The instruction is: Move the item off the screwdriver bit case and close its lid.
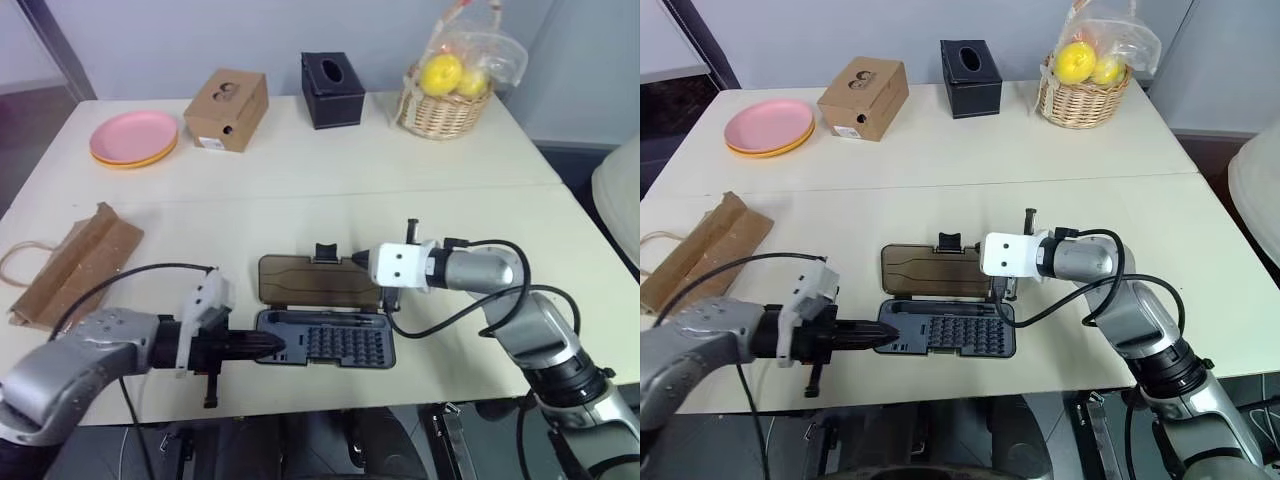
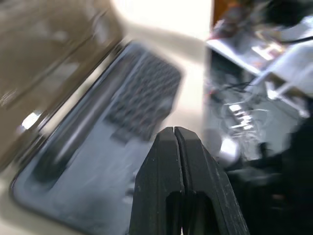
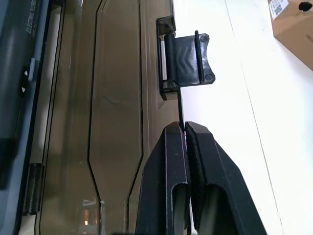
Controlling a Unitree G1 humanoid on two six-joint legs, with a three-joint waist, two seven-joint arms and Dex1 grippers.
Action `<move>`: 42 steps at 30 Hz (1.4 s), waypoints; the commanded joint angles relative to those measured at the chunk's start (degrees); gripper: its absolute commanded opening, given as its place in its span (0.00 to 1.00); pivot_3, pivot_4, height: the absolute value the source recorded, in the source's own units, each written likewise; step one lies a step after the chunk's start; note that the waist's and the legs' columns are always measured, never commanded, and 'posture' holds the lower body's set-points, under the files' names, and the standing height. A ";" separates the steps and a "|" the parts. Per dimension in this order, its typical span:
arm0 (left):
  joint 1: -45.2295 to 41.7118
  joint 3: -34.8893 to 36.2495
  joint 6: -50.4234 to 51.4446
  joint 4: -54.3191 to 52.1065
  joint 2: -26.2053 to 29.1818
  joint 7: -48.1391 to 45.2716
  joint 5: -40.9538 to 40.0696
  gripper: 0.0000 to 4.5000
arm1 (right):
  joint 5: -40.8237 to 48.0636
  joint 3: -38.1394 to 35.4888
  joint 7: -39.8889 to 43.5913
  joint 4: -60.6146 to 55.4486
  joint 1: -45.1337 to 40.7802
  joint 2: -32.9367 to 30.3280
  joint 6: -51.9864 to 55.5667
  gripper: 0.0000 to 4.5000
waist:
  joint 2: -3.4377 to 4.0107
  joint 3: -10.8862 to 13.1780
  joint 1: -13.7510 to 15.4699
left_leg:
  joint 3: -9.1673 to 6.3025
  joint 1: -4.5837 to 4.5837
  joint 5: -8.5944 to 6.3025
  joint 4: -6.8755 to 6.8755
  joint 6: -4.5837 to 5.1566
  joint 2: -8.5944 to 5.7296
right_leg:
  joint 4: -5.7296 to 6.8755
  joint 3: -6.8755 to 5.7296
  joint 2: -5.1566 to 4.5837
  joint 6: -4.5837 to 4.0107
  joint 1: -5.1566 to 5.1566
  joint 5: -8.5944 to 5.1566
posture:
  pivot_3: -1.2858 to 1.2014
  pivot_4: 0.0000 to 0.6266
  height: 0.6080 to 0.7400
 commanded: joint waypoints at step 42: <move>-23.00 -19.64 -13.86 26.86 -15.38 -13.46 29.23 0.00 | 47.00 -44.04 17.09 -27.31 12.07 -11.76 45.46 0.46 | -0.02 -0.03 2.35 | -0.13 -0.36 -0.03 -0.02 0.04 -0.20 | -0.19 -0.20 -0.10 0.21 -0.07 0.12 | 0.52 0.24 1.00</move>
